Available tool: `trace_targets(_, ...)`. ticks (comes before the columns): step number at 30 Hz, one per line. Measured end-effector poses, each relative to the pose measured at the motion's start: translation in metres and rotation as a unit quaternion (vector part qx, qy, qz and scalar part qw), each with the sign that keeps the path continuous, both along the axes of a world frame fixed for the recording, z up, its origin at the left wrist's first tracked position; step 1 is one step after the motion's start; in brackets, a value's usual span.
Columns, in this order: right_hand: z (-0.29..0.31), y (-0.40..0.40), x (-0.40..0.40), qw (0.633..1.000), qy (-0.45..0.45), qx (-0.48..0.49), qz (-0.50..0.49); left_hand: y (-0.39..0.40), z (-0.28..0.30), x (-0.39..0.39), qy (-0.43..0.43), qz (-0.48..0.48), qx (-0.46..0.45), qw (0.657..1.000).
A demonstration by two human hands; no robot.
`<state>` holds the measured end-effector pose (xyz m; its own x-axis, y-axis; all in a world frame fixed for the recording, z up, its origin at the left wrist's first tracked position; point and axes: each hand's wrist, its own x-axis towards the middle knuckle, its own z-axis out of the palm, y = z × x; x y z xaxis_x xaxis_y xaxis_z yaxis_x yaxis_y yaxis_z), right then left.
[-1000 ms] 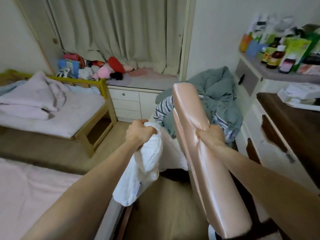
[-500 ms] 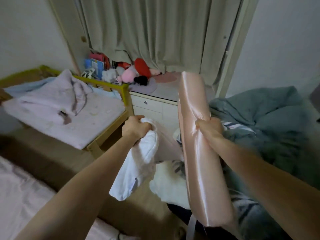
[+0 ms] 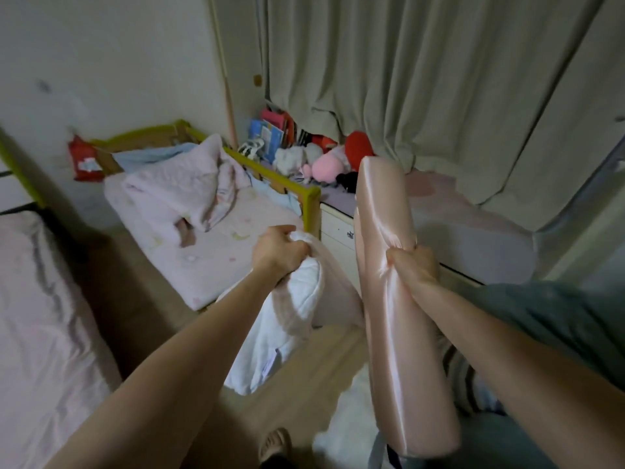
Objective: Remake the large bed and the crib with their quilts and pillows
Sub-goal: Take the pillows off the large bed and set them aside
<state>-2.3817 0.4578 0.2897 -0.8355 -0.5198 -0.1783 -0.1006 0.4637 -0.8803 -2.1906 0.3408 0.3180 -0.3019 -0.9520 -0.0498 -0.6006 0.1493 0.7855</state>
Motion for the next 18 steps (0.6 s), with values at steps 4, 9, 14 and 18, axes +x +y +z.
trace_targets(4,-0.008,-0.085,-0.034,1.0,0.01,0.014,0.009,-0.093,-0.004,-0.037,-0.002,-0.006,-0.013,1.0)
trace_targets(9,-0.014,-0.202,-0.086,0.999,-0.006,0.028,-0.026,-0.222,0.0,-0.106,-0.034,-0.058,-0.024,0.997)
trace_targets(14,-0.005,-0.272,-0.159,0.996,-0.015,0.016,-0.084,-0.313,0.013,-0.198,-0.034,-0.138,-0.051,0.988)
trace_targets(18,-0.001,-0.29,-0.223,0.987,0.008,0.006,-0.158,-0.346,0.013,-0.286,-0.004,-0.208,-0.049,0.977)
